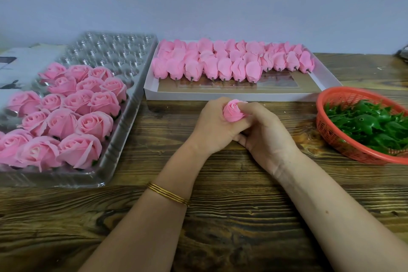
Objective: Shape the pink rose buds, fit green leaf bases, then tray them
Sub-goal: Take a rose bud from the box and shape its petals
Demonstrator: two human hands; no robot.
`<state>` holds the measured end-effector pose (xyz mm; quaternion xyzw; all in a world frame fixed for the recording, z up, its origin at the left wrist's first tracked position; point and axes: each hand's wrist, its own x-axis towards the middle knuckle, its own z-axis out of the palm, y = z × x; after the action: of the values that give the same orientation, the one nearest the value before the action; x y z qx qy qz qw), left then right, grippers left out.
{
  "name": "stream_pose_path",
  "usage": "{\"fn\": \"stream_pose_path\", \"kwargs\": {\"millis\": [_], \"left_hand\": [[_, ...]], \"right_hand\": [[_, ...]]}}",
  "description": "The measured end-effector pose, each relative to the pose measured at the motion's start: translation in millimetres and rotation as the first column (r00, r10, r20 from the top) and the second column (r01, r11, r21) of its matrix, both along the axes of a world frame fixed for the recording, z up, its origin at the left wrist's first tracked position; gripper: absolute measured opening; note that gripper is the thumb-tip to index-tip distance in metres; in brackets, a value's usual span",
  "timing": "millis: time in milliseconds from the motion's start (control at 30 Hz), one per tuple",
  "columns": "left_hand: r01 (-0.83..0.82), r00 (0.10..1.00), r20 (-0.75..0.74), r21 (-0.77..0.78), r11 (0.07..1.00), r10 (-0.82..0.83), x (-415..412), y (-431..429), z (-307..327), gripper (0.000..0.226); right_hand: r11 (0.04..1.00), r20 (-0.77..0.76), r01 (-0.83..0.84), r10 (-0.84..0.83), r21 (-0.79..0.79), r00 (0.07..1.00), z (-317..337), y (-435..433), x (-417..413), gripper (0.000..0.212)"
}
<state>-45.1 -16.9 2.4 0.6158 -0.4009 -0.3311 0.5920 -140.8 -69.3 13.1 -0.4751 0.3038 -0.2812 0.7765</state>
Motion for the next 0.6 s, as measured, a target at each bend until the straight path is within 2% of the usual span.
{"fn": "stream_pose_path", "kwargs": {"millis": [200,367,433,500,600], "left_hand": [[-0.018,1.000,0.017,-0.008,1.000,0.018,-2,-1,1,0.010],[-0.064,0.982,-0.179,-0.046,0.997,0.055,-2,1,5,0.013],[-0.111,0.964,-0.249,-0.082,0.990,0.087,-2,0,6,0.022],[-0.141,0.949,-0.298,-0.098,0.985,0.106,-3,-2,6,0.029],[-0.115,0.927,-0.368,-0.107,0.988,0.068,-4,-4,6,0.027]], "right_hand": [[1.000,0.051,-0.031,0.031,0.001,0.998,-2,-1,0,0.013],[0.996,0.156,-0.067,0.056,0.065,0.986,-4,-2,-2,0.022],[0.998,0.098,-0.066,0.066,0.001,0.993,-6,-1,0,0.023],[0.990,0.034,-0.038,0.043,-0.135,0.998,-9,2,0,0.025],[0.950,0.022,0.008,-0.001,-0.311,1.000,-12,6,1,0.025]]}}
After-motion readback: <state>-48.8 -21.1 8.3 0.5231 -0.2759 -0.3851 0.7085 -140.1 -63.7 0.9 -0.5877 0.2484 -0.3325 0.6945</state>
